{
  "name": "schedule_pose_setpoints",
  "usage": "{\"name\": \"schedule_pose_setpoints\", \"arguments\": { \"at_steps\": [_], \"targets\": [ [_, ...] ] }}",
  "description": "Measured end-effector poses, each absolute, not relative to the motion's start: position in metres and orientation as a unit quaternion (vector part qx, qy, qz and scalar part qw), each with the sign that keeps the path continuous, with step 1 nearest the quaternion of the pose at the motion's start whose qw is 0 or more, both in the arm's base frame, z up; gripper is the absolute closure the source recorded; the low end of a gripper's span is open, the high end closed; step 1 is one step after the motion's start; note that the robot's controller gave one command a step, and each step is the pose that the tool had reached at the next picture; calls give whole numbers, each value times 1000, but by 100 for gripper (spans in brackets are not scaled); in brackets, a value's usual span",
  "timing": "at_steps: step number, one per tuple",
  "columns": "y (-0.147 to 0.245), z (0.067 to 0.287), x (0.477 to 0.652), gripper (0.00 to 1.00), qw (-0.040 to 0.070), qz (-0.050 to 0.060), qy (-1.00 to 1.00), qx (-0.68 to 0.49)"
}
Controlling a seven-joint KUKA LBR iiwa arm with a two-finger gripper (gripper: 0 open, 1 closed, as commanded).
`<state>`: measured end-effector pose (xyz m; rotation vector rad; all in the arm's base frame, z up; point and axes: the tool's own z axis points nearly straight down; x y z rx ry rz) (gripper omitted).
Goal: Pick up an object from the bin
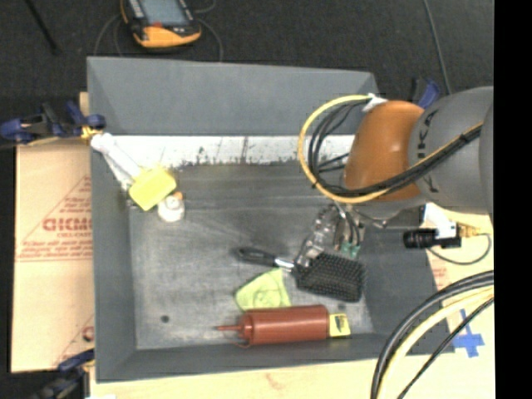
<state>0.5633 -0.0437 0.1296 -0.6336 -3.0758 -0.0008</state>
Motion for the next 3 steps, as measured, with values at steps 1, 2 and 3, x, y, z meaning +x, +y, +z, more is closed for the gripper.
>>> {"name": "schedule_pose_setpoints", "arguments": {
  "at_steps": [1,2,3],
  "targets": [
    [-51,185,573,100,-4,-1,-981,-196],
    [-50,219,565,100,3,0,-979,-204],
    [-33,130,569,0,2,1,-982,-189]
  ]
}}
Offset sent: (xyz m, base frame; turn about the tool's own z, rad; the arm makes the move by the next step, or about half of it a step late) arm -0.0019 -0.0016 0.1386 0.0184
